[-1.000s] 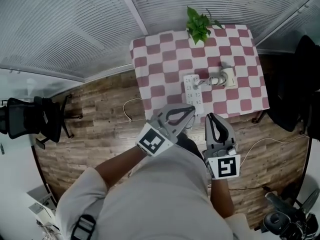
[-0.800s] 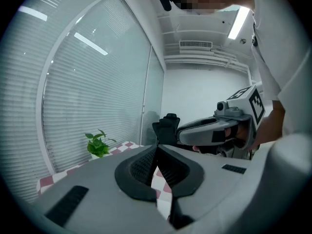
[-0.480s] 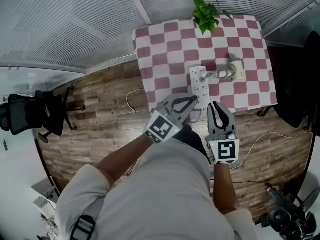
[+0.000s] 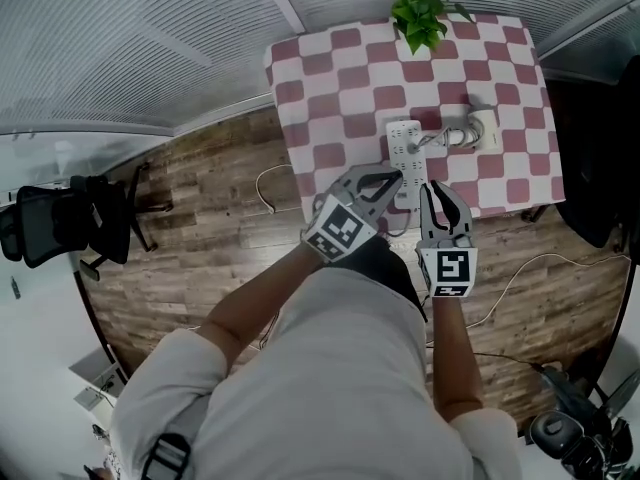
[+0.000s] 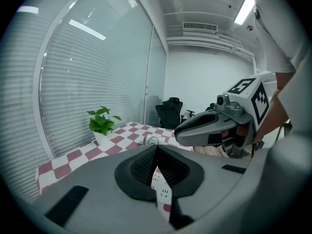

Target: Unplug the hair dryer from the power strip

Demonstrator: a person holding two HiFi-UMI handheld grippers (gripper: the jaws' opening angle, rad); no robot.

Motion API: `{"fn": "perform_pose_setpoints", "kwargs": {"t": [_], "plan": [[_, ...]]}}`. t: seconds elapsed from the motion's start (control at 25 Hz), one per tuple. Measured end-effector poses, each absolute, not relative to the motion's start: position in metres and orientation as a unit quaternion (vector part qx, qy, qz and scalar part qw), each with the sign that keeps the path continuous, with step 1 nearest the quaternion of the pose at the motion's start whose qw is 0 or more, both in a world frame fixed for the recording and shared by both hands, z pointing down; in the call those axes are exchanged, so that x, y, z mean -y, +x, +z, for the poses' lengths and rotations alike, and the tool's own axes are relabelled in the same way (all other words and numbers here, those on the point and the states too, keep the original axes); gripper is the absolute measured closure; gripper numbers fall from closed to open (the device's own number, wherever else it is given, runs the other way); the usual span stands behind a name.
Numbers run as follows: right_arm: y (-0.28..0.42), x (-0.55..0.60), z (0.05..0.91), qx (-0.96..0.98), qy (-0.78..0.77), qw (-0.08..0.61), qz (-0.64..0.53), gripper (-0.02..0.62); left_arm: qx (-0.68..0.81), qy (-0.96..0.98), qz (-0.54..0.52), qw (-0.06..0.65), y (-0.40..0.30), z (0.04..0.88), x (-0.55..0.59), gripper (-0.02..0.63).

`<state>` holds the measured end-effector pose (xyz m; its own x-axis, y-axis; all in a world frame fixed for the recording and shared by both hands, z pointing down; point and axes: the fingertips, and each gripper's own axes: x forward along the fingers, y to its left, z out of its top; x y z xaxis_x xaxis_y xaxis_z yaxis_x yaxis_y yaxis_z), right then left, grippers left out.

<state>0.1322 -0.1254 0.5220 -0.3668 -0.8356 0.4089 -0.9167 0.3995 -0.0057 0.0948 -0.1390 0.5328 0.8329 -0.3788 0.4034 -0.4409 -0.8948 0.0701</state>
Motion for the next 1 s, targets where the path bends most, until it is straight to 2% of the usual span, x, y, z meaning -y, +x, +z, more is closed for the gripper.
{"fn": "perform_pose_setpoints", "kwargs": {"t": [0.48,1.0], "plan": [[0.135,0.151,0.590,0.806,0.530,0.201,0.170,0.554,0.196,0.937,0.281,0.071,0.100,0.611,0.157,0.575],[0.135,0.178,0.652,0.790,0.524,0.224,0.225,0.492,0.180,0.923,0.332,0.079,0.107,0.669,0.179,0.575]]}}
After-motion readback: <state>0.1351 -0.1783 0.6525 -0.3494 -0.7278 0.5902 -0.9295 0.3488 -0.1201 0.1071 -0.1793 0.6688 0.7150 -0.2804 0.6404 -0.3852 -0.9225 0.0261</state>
